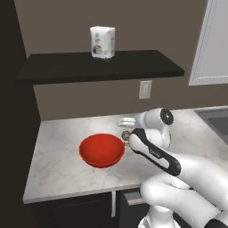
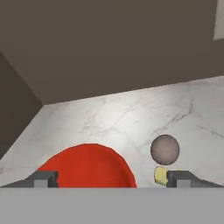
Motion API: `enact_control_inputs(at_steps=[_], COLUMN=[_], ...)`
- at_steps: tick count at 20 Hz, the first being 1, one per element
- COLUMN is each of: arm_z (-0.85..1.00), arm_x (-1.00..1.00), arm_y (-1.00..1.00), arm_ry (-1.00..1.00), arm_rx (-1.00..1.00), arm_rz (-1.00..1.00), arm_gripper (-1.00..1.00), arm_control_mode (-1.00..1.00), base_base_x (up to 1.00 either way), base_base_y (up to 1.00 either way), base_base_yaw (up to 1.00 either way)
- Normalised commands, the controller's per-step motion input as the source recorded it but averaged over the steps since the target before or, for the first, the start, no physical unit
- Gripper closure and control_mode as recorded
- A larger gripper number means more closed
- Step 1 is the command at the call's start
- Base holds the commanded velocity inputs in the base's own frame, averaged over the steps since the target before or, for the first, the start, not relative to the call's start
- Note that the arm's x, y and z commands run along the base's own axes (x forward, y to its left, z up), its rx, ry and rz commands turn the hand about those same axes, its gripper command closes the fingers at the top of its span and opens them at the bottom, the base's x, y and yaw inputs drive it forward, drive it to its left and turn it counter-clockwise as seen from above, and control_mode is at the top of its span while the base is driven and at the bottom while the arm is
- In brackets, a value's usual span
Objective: Pick the egg and butter from the fridge and place them by the bowl for mixing.
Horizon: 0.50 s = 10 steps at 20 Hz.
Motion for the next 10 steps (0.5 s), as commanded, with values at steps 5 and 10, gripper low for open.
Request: enact_control_inputs(at_steps=[5, 10], arm_z=[0.32, 0.0], arm_x=[-0.76, -0.03], arm_y=[0.07, 0.0], arm_ry=[0.16, -0.01], arm_rx=[0.07, 0.02], arm_rz=[0.01, 0.0], arm_gripper=[-1.0, -1.0], arm_control_mode=[-1.0, -1.0], base_base_x=[0.0, 0.0], base_base_y=[0.0, 0.0], base_base_yaw=[0.0, 0.0])
